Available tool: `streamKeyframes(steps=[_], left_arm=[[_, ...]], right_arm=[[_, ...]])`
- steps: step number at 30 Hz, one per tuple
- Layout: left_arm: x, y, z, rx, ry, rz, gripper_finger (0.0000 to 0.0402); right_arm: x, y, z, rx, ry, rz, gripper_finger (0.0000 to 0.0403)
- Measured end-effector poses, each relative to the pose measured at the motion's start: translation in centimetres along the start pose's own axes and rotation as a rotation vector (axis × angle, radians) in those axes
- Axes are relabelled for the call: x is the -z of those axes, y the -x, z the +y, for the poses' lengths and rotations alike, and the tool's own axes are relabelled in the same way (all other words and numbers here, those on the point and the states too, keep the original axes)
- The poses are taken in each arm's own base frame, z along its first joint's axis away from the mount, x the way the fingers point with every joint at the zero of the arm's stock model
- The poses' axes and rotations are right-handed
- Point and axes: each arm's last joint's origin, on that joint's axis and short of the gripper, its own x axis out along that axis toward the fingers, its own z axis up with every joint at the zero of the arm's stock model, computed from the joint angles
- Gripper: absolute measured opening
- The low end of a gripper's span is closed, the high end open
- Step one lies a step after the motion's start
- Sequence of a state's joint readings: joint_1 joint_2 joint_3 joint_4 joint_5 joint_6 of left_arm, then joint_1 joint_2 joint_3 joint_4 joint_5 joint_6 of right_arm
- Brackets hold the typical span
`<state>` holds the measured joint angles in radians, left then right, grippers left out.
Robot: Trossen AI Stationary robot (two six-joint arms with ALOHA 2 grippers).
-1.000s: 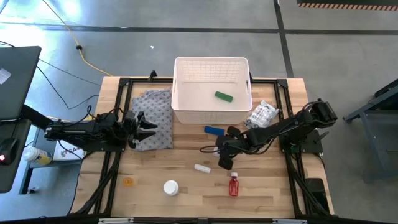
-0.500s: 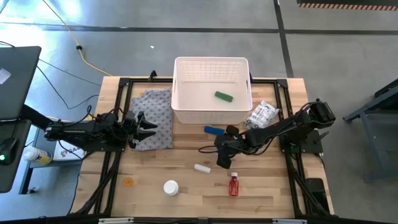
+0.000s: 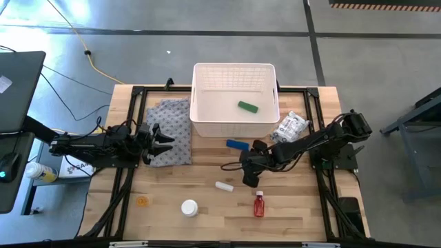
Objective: Pick & place medical supplies in basket/bin
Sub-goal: Put the small white pill bottle into the white bin
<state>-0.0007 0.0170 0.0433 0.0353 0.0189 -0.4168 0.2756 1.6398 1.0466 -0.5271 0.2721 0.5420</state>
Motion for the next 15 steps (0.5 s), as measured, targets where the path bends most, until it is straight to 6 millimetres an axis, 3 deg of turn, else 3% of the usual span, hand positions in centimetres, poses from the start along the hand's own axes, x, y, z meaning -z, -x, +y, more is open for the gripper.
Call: streamKeyframes(steps=[10, 15], left_arm=[[0.00, 0.00, 0.00, 0.000, 0.000, 0.000, 0.0216], [0.00, 0.00, 0.00, 0.000, 0.000, 0.000, 0.0216]], right_arm=[[-0.12, 0.01, 0.01, 0.009, 0.023, -0.017, 0.0159], [-0.39, 0.29, 0.13, -0.019, 0.014, -0.040, 0.0157]])
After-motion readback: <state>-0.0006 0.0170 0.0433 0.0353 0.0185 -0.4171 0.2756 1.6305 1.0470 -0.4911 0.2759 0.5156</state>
